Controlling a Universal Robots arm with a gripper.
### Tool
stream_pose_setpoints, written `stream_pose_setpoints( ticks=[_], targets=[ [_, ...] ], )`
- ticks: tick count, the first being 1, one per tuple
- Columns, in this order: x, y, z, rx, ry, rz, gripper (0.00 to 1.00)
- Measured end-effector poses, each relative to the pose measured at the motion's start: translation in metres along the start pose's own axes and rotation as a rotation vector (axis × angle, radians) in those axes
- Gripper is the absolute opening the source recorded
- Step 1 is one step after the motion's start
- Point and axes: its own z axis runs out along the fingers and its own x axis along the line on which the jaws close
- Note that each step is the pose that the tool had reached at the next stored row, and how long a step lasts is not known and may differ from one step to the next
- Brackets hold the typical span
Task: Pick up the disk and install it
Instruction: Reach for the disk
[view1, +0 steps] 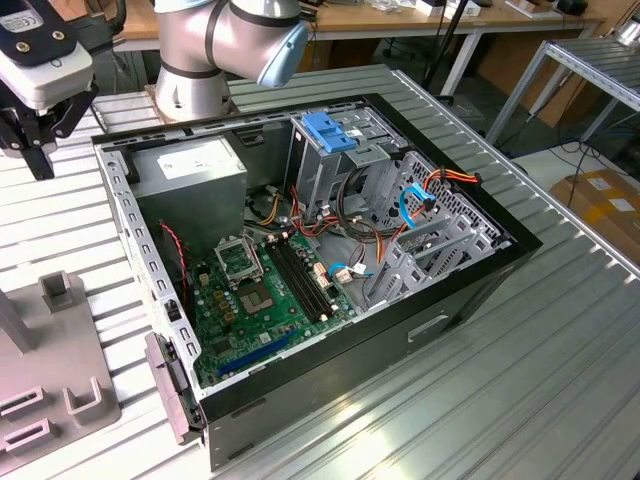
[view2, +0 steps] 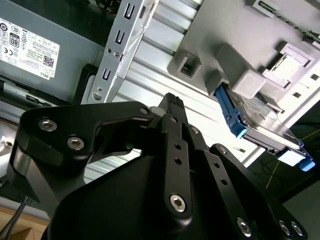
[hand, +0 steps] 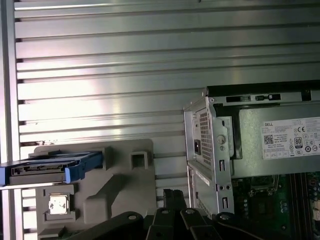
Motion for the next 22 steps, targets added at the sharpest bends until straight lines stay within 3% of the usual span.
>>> stream_pose_setpoints(
  ticks=[4,22],
  targets=[
    [0.0088,-0.0007,-0.0002,0.0000,-0.0001,0.000,0.11],
    [0.0366,-0.0028,-0.0010,0.0000,0.0000,0.000,0.11]
  ],
)
